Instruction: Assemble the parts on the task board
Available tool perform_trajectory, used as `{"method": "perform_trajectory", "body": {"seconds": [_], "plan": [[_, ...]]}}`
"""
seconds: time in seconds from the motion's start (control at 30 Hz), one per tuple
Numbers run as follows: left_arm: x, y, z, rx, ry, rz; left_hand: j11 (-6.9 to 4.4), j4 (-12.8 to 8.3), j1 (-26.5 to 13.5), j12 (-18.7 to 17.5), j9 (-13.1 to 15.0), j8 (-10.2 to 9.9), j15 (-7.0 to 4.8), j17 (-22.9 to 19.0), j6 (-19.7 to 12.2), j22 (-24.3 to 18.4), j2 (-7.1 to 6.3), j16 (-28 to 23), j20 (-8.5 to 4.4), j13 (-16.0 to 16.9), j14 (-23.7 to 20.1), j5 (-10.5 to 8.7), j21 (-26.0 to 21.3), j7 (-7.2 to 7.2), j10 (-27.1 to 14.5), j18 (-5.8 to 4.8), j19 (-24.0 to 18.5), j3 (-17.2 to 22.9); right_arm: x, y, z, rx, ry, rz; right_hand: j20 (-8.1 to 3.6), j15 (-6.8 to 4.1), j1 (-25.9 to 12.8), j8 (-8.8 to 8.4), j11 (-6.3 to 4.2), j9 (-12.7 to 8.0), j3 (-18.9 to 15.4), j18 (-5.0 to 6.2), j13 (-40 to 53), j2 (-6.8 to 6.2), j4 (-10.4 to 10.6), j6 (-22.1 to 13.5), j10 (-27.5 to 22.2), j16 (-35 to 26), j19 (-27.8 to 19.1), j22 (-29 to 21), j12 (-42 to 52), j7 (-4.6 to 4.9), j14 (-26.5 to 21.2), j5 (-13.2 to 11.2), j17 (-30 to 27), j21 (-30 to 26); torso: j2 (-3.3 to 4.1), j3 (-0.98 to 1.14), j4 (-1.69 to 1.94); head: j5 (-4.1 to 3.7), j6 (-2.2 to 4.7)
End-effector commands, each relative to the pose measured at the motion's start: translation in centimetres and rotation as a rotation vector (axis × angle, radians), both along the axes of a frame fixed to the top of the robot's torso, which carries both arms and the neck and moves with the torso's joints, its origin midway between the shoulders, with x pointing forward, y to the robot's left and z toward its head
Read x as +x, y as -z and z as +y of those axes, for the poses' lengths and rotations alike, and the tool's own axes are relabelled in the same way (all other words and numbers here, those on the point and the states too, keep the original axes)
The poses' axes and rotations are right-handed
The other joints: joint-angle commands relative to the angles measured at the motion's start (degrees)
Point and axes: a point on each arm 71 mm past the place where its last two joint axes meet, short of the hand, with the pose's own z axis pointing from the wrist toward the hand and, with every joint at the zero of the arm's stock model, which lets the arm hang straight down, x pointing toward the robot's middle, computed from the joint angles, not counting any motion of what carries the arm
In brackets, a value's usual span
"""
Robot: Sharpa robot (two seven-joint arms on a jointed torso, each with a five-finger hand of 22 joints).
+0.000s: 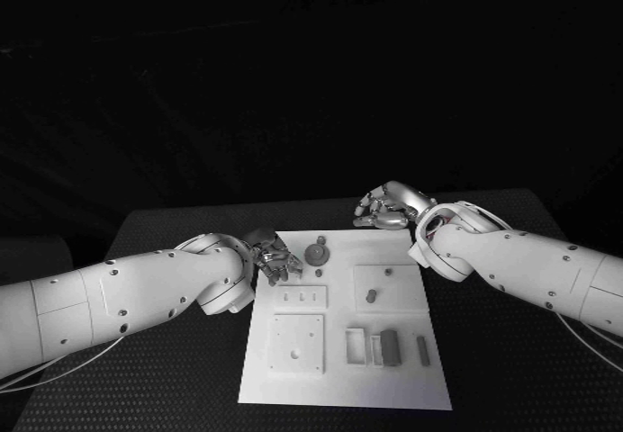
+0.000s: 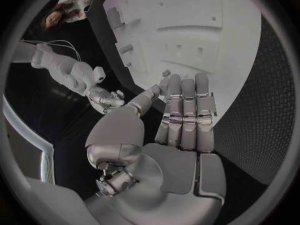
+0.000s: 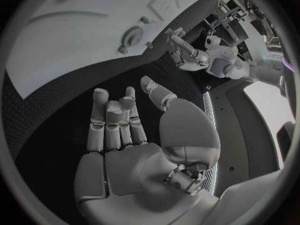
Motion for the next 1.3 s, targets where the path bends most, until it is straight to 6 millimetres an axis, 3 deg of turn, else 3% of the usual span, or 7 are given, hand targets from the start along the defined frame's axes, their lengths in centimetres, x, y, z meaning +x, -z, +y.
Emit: {"method": "perform_trajectory", "body": {"seconds": [0.03,0.5,0.73,1.3], "plan": [[-0.3,0.1,-0.1,0.078,-0.037,-0.072,-0.5,-0.12,0.7,0.35,0.81,0.19,-0.25,0.16,2.68,0.3,-0.19,0.56,-0.43,0.21,0.43,0.22,0.43,-2.3,0.42,0.87,0.36,0.25,0.4,-0.6,-0.2,0.053,0.009,-0.02,-0.03,0.02,0.06,-0.15,0.11,-0.06,-0.15,0.86,-0.09,-0.24,0.11,-0.16,-0.23,-0.2,-0.21,0.76,-0.13,0.33,-0.41,0.31,-0.06,-0.36,0.08,0.0,0.11,0.01,-0.42],[-1.5,2.2,-0.9,0.103,-0.037,-0.031,-0.85,-0.09,0.62,1.0,1.21,-0.25,-0.59,0.35,3.45,1.49,-0.61,1.53,-0.74,0.9,0.92,1.0,0.94,-2.54,0.9,0.88,0.81,0.28,1.7,-3.6,-0.9,0.068,0.032,-0.07,-0.01,0.02,0.04,-0.14,0.11,-0.05,-0.23,0.86,-0.13,-0.16,0.13,-0.14,-0.19,-0.18,-0.17,0.77,-0.1,0.32,-0.38,0.29,-0.07,-0.35,0.16,-0.05,-0.19,-0.11,-1.68],[-1.8,2.9,-1.2,0.103,-0.031,-0.013,-0.93,-0.07,0.42,1.2,1.31,-0.41,-0.66,0.39,3.64,1.81,-0.6,1.8,-0.82,1.11,1.01,1.27,1.04,-2.58,1.0,0.87,0.89,0.23,1.8,-3.8,-0.8,0.069,0.03,-0.066,0.0,0.02,-0.01,-0.14,0.11,-0.04,-0.29,0.86,-0.15,-0.17,0.13,-0.14,-0.18,-0.17,-0.18,0.78,-0.1,0.32,-0.38,0.28,-0.08,-0.35,0.17,-0.05,-0.07,-0.32,-2.17],[-2.3,3.6,-1.9,0.115,-0.003,0.026,-1.07,-0.1,0.02,1.58,1.53,-0.73,-0.77,0.48,4.03,2.48,-0.61,2.35,-0.94,1.53,1.05,2.15,1.18,-2.69,1.07,0.85,0.92,0.18,1.9,-3.8,-0.5,0.069,0.024,-0.062,0.02,0.03,-0.1,-0.15,0.11,-0.04,-0.4,0.86,-0.2,-0.15,0.17,-0.14,-0.19,-0.19,-0.21,0.78,-0.1,0.33,-0.4,0.28,-0.11,-0.37,0.13,-0.04,-0.11,-0.42,-2.55]]}}
